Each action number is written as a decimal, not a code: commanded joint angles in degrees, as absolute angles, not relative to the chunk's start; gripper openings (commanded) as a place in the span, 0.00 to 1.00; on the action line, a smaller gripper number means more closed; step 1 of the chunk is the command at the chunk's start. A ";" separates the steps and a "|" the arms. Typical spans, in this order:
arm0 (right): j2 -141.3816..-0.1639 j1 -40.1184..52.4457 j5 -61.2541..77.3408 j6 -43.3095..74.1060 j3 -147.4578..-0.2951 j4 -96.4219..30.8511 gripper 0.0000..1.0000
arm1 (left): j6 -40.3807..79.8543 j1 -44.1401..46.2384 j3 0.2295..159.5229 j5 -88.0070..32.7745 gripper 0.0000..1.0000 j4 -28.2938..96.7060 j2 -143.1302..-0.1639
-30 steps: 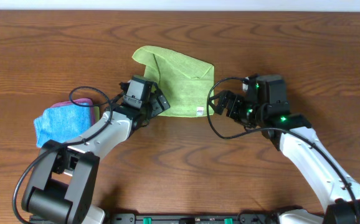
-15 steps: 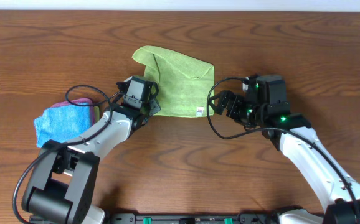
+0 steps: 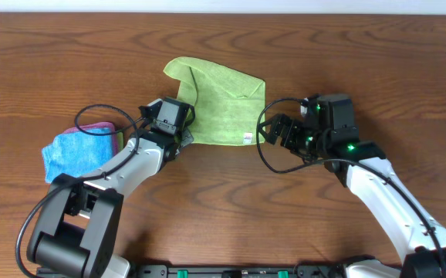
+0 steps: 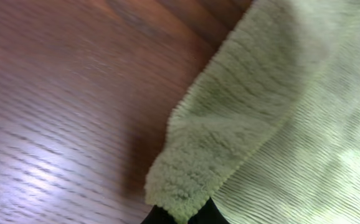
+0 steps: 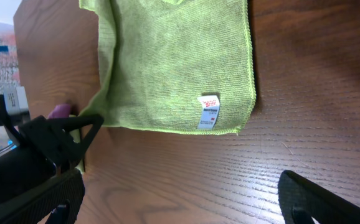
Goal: Fold the cloth
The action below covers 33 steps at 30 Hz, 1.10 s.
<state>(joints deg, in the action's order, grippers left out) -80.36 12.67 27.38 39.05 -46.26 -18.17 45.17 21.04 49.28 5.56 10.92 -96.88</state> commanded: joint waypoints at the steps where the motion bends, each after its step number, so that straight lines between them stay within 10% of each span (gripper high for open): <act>1: -80.64 12.49 27.20 38.89 -45.84 -18.33 0.99 | 44.80 20.40 49.78 10.70 0.06 12.12 -97.03; 12: -80.64 12.51 27.22 38.04 -45.84 -19.35 0.99 | 44.84 19.38 49.78 17.61 0.06 14.50 -96.95; 33: -80.64 13.39 27.18 38.09 -45.84 -19.29 0.99 | 49.93 14.85 49.84 19.11 0.58 20.91 -87.66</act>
